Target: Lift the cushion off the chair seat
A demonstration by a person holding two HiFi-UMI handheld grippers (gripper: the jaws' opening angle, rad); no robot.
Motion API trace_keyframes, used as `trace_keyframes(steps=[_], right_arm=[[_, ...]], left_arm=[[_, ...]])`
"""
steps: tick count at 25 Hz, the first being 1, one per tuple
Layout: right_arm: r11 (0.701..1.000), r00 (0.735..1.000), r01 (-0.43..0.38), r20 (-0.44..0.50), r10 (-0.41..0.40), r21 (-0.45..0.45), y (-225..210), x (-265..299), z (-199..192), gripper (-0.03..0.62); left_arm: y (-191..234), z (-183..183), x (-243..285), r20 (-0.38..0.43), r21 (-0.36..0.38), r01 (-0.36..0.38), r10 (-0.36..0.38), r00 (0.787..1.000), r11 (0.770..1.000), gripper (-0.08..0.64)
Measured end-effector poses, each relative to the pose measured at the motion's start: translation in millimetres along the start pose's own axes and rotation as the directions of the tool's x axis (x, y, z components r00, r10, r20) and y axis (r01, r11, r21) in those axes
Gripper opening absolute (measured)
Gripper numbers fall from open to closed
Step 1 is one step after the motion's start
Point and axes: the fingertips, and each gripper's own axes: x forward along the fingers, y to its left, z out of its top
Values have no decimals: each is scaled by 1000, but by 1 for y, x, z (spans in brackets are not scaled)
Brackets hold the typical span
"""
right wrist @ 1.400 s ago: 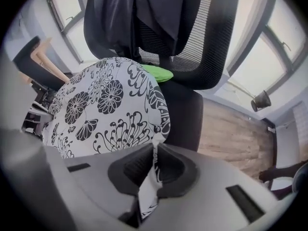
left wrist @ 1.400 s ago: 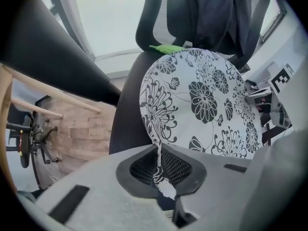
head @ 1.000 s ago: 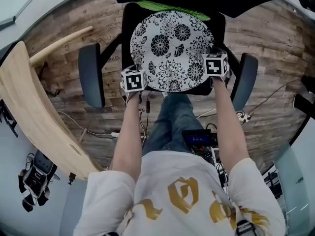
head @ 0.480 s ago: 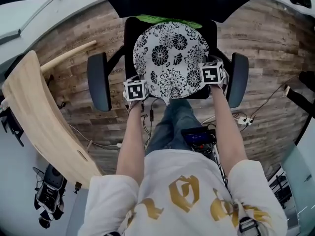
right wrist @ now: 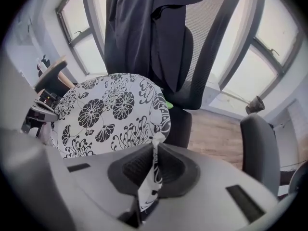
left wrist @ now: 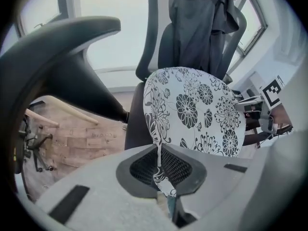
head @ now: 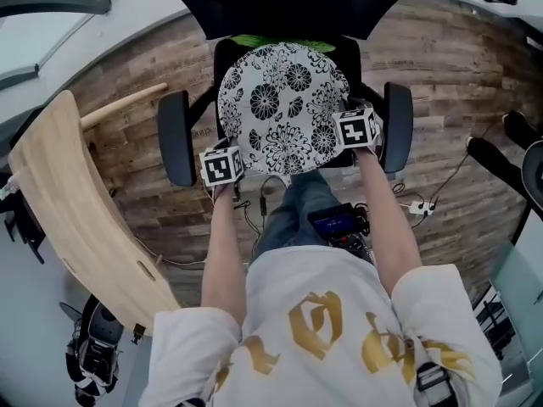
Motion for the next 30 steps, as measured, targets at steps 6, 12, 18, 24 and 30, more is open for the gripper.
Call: trace_keyframes(steps=[6, 12, 18, 24, 30], right_arm=[[997, 996, -57, 77, 53, 48, 10, -31, 4, 28], [998, 993, -47, 111, 42, 48, 9, -57, 10, 28], [999, 985, -26, 174, 20, 30, 12, -92, 11, 28], [998, 977, -8, 215, -6, 64, 14, -119, 10, 28], [996, 971, -6, 240, -16, 93, 22, -148, -2, 28]], left_arm=[[-7, -1, -23, 35, 34, 18, -19, 999, 999, 21], [-15, 7, -42, 75, 27, 56, -58, 995, 998, 21], [-23, 11, -69, 125, 45, 71, -76, 989, 996, 21], [-30, 17, -90, 163, 105, 85, -102, 981, 991, 21], [-39, 15, -117, 200, 137, 101, -127, 972, 985, 21]])
